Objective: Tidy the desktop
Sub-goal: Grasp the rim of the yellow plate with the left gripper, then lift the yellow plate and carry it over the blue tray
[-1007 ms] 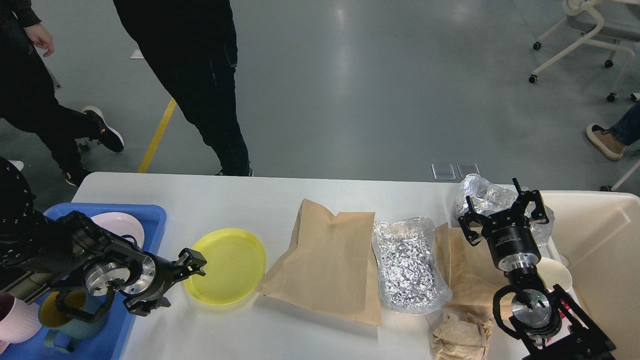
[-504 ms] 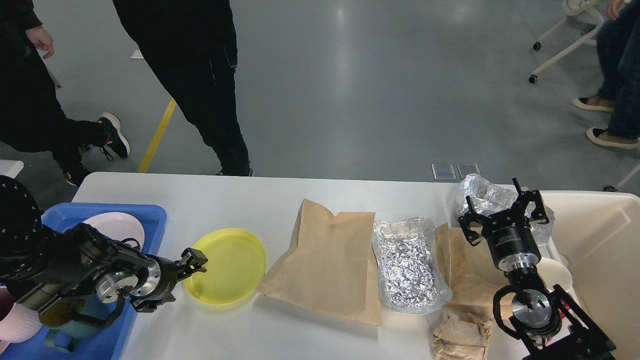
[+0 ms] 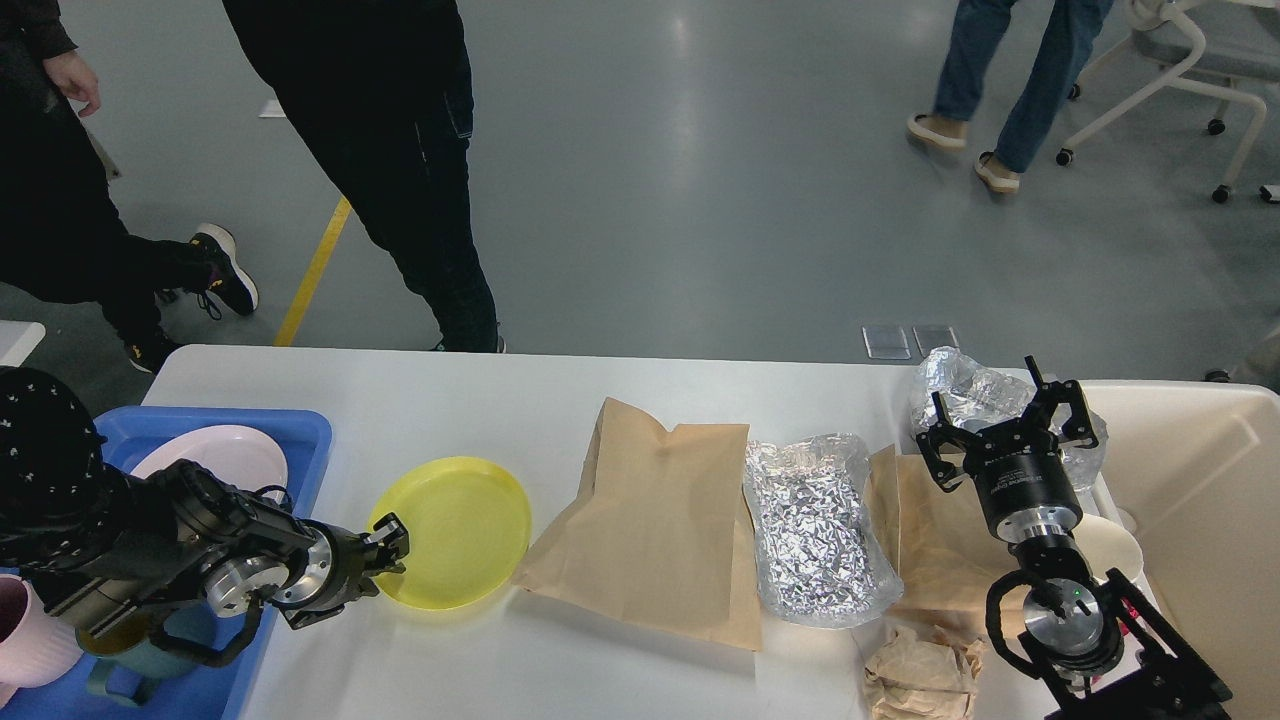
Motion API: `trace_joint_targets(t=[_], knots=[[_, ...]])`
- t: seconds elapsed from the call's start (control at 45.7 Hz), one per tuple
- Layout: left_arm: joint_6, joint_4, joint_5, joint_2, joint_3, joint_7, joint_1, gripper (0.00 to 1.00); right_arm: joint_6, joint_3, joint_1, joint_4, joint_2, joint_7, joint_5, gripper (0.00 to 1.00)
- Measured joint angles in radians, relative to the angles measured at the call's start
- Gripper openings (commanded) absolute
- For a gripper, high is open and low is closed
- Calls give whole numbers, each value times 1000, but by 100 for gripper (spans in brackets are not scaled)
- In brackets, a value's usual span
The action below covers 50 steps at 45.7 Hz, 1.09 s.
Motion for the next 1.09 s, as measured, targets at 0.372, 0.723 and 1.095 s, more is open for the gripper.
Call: trace_joint_targets(t=[0.372, 0.723, 1.095], knots=[[0, -5, -2, 3, 5, 33, 0, 0, 0, 0, 0, 0, 0, 0, 0, 100], [3, -20, -3, 16, 11, 61, -7, 0, 0, 0, 0, 0, 0, 0, 0, 100], [-4, -84, -4, 58, 14, 59, -52, 0, 0, 0, 0, 0, 0, 0, 0, 100]])
